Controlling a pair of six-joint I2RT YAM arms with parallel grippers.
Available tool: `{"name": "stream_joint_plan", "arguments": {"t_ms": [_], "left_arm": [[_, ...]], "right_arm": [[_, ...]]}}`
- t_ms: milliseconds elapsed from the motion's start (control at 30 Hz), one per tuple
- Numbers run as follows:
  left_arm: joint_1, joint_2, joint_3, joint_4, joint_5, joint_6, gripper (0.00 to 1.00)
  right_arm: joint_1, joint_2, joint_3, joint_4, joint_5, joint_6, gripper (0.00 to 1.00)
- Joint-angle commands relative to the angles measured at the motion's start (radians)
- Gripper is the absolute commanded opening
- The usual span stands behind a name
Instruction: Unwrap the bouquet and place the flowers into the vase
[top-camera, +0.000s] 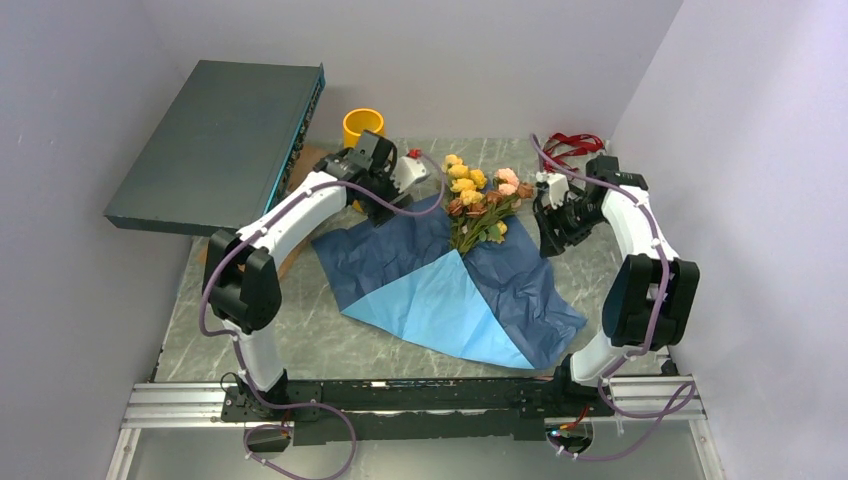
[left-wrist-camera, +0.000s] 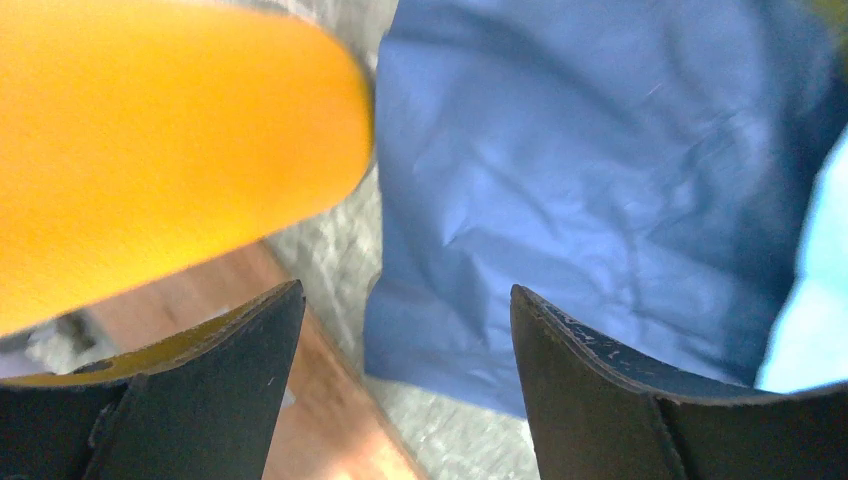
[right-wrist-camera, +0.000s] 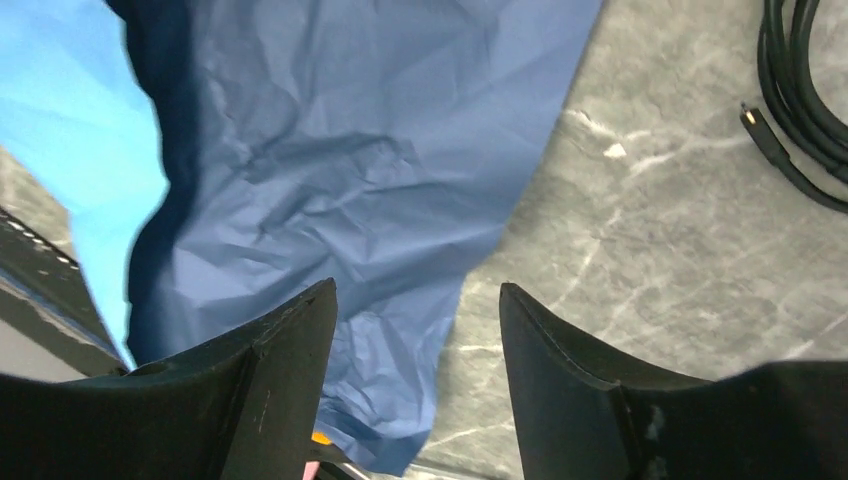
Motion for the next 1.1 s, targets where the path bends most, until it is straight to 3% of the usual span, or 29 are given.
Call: {"name": "stream_joint_plan", "arguments": {"t_ms": [0, 100, 233, 367, 500, 767, 900, 1067], "left_arm": [[-0.009, 0.024, 0.127, -0.091, 0.325, -0.076, 0.81], [-0.019, 0.1, 0.197, -0.121, 0.457, -0.111, 0.79], [-0.056, 0.205, 0.241, -0.094, 0.474, -0.152, 0.71], [-0.073, 0.258, 0.203, -0.019, 0.538, -0.149, 0.69], [-0.075, 0.34, 0.226, -0.055, 0.728, -0.088, 0.63], [-0.114, 0.31, 0.147, -0.094, 0.859, 0.015, 0.57], [-0.127, 0.277, 0.133, -0.237, 0.998, 0.158, 0.59], [-0.15, 0.188, 0.033, -0.334, 1.031, 0.337, 0.62]], "right_arm": [[0.044, 0.013, 0.068, -0.058, -0.163, 0.062, 0.59], [0.094, 0.041, 0.063, -0.038, -0.194, 0.103, 0.45], [0.137, 0.083, 0.028, 0.014, -0.214, 0.145, 0.22], [0.162, 0.123, -0.019, 0.074, -0.249, 0.169, 0.08], [0.165, 0.191, -0.036, 0.099, -0.328, 0.185, 0.04], [0.177, 0.288, -0.073, 0.196, -0.282, 0.263, 0.0], [0.177, 0.321, -0.089, 0.226, -0.285, 0.3, 0.0], [0.179, 0.322, -0.099, 0.255, -0.282, 0.339, 0.0]]}}
